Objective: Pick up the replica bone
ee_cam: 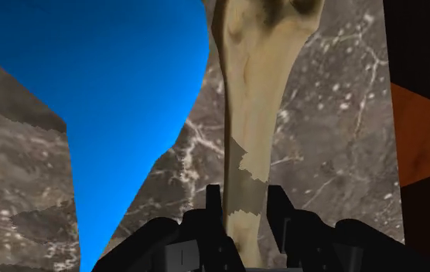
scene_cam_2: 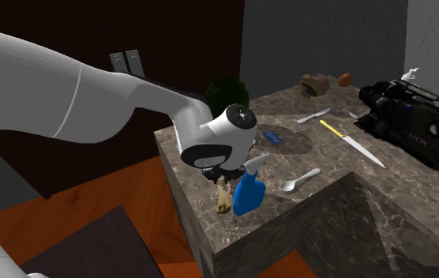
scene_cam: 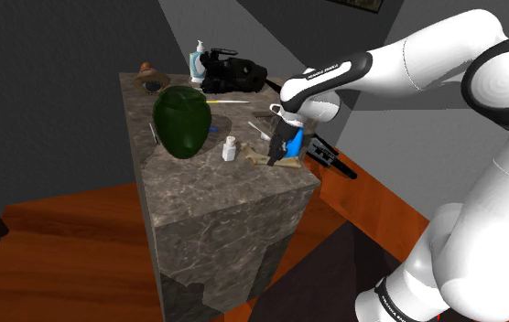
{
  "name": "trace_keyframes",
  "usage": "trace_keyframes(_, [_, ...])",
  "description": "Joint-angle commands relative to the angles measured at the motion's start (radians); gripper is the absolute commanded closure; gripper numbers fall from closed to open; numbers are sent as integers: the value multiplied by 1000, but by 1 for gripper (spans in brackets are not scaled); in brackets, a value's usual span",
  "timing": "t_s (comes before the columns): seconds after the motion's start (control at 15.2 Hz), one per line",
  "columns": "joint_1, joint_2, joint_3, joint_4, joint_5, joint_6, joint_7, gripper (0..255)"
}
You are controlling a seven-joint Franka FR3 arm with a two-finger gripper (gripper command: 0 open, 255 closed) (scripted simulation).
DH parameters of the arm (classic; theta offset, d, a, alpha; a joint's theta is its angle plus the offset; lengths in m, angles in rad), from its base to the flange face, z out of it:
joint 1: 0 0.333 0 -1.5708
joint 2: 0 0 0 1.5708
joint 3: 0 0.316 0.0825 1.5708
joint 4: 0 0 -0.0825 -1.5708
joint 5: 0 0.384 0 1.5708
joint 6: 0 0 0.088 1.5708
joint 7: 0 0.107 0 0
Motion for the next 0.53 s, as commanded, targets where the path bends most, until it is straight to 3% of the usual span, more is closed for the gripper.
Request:
trace_keyframes(0.0, [2, -19, -3, 7, -19, -20, 18, 255])
trace_keyframes(0.46, [5, -76, -9, 41, -74, -96, 72, 255])
